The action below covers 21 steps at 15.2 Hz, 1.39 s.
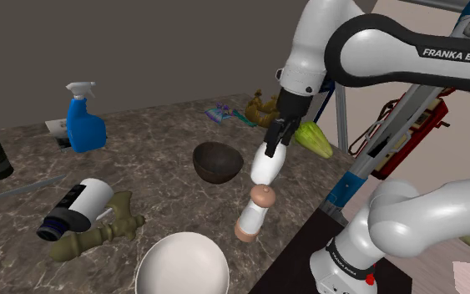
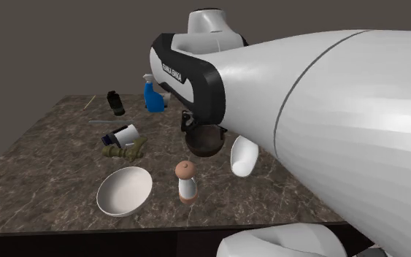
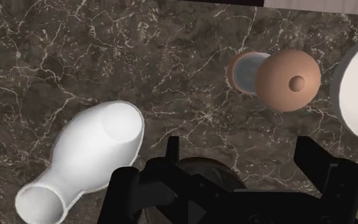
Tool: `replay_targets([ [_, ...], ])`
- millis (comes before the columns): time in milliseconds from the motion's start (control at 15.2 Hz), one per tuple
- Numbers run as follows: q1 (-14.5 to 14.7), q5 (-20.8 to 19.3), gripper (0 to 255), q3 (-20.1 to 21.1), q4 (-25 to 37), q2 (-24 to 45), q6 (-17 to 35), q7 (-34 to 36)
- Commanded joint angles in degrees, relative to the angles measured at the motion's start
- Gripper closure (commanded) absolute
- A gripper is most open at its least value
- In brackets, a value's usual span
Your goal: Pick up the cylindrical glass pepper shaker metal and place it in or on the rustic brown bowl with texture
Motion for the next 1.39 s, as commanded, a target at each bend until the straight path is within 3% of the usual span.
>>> replay_targets([
  [0,0.98,1.34,0,2.55,-0.55,1.64,0.89,2.62],
  [330,2.99,4.09,0,8.44,-0.96,7.25,3.71,8.47],
  [858,3.56,5.14,0,9.6,-6.55,7.63,9.6,8.39],
  [1320,3.56,5.14,0,9.6,-6.55,7.63,9.6,8.39],
])
